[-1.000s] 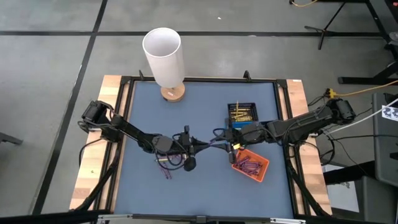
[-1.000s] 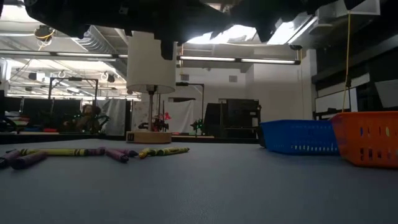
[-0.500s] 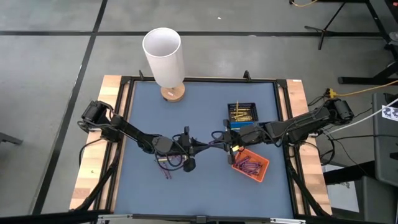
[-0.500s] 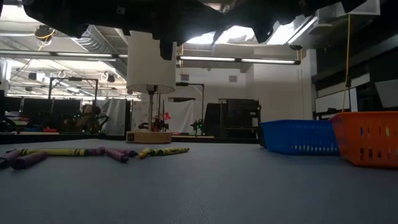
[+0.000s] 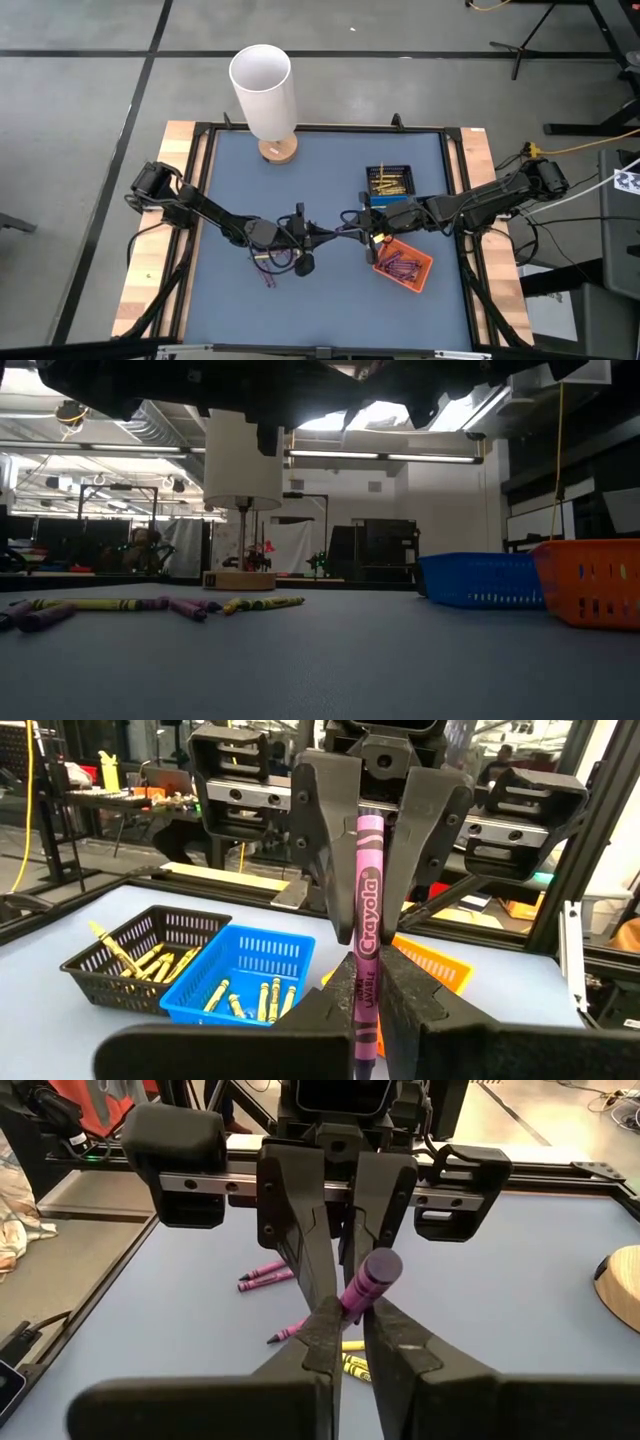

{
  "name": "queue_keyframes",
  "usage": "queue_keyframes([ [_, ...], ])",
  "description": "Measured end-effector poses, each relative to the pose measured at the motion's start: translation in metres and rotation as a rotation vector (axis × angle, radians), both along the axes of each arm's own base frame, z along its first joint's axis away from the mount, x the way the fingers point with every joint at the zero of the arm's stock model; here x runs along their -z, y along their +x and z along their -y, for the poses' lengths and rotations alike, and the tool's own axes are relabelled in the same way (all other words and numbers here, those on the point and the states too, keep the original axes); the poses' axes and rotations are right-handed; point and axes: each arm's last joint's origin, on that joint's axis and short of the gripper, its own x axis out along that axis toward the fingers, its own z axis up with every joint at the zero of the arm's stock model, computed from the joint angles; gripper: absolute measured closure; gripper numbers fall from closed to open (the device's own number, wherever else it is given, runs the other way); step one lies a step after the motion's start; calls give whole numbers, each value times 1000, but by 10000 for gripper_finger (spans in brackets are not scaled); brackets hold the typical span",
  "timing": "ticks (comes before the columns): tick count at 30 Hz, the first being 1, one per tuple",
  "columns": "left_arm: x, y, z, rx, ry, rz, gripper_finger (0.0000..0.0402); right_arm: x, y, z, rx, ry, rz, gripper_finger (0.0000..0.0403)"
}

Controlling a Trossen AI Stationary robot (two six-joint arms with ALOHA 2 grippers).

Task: Sort crayons
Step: Put the purple crayon into the orange bin

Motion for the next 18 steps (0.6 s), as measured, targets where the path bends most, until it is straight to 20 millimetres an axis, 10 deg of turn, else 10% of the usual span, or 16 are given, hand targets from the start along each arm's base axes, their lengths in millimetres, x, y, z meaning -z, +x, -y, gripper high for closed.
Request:
queue_keyframes([
  [18, 0, 0, 0, -1, 0, 0, 393, 0, 0, 0, 21, 64, -4, 365],
])
